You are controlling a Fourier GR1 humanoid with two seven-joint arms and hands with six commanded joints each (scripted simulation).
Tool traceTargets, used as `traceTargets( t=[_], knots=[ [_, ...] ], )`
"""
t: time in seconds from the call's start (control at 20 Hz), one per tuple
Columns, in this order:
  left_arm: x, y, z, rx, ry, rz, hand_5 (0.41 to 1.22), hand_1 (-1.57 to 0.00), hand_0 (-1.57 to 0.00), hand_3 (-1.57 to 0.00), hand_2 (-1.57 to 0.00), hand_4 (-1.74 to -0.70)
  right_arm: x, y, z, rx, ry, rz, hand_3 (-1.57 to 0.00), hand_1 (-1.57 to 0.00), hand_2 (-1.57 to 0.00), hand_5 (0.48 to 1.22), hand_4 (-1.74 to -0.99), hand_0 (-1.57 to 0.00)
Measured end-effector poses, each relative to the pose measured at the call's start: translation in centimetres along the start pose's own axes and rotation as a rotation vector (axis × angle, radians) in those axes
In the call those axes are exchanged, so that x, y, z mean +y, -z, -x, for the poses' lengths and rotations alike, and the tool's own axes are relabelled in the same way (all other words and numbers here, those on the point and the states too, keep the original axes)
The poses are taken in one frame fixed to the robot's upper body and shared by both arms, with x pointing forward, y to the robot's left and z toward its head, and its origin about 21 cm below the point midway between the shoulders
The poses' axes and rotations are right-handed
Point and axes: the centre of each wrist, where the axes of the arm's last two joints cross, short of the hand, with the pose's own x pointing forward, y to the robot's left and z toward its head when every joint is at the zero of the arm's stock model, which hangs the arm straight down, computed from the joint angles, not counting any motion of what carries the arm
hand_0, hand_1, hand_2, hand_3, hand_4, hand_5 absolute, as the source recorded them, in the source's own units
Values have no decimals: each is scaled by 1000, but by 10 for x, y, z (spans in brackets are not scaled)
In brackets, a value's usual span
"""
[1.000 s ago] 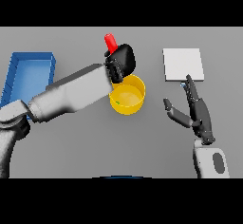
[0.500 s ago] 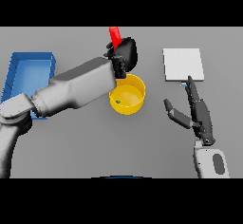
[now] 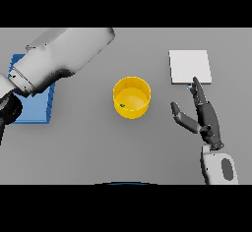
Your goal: Pick up the red beaker and tilt it to pour out 1 green nut into yellow bowl. Pick up the yellow bowl and place it on the metallic measuring scale.
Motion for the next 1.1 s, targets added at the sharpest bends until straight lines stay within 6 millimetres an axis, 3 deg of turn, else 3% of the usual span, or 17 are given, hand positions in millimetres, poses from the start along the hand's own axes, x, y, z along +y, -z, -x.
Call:
traceTargets(
  t=[0.05, 0.1, 0.15, 0.2, 0.3, 0.4, 0.7, 0.95, 1.1],
  knots=[
    [3, -4, 31, 78, -60, 4, 1213, -1492, -1571, -1424, -1487, -1553, 2, 1, 1, 11, 1, -5, 1, 1, 1, 639, -1266, 1],
    [0, -6, 50, 132, -126, 23, 1214, -1508, -1571, -1453, -1504, -1537, 1, 2, 0, 5, -5, -5, 1, 1, 1, 642, -1274, 1],
    [-3, -6, 59, 143, -168, 26, 1216, -1520, -1571, -1477, -1517, -1578, 3, 2, 2, 7, -2, -18, 1, 1, 1, 644, -1281, 1],
    [-14, -11, 81, 203, -283, 52, 1217, -1530, -1571, -1445, -1528, -1611, 1, 3, 1, 4, -7, -16, 1, 1, 1, 645, -1292, 1],
    [-54, -26, 125, 338, -582, 104, 1218, -1545, -1571, -1453, -1544, -1658, -1, 3, 0, -7, -19, -24, 1, 1, 1, 651, -1306, 1],
    [-96, -37, 143, 429, -810, 134, 1219, -1554, -1571, -1418, -1553, -1688, 2, 8, -3, -23, -21, -35, 1, 1, 1, 653, -1312, 1],
    [-184, -67, 150, 685, -1180, 125, 1221, -1567, -1571, -1406, -1566, -1727, 8, 12, 1, -16, -40, -50, 1, 1, 1, 649, -1286, 1],
    [-250, -82, 114, 863, -1371, 257, 1221, -1570, -1571, -1503, -1569, -1736, 9, 10, 1, -14, -26, -55, 1, 1, 1, 663, -1285, 1],
    [-285, -93, 84, 946, -1491, 331, 1221, -1570, -1571, -1418, -1570, -1739, 8, 8, 1, -23, -36, -55, 1, 1, 1, 677, -1307, 1]
  ],
)
